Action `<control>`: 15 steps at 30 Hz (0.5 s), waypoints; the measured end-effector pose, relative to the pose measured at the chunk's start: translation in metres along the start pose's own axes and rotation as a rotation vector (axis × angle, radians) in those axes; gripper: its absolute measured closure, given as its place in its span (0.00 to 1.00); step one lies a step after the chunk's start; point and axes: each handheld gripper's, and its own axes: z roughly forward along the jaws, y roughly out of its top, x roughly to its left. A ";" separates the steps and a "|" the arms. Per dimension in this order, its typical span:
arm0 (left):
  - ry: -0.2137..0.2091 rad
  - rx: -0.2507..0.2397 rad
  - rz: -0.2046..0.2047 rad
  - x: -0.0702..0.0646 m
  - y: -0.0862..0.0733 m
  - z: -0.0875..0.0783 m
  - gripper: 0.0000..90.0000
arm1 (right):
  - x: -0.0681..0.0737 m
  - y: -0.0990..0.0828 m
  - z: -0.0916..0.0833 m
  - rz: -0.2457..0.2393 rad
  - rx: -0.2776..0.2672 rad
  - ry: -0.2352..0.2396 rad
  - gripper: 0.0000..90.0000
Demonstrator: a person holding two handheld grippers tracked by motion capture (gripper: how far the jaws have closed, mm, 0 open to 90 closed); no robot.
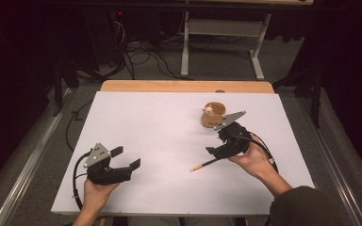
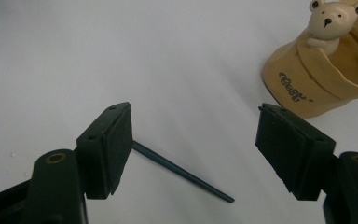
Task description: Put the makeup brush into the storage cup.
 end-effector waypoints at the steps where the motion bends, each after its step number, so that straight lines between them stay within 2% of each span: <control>1: 0.001 0.001 0.002 0.000 0.000 0.000 0.19 | 0.000 0.001 -0.001 0.000 0.011 -0.002 0.32; 10: 0.003 0.000 0.003 0.000 0.000 -0.001 0.19 | 0.001 0.007 0.002 -0.040 0.106 0.014 0.33; 15: 0.001 0.003 0.006 0.000 0.000 0.000 0.19 | 0.003 0.012 0.009 -0.067 0.179 0.045 0.33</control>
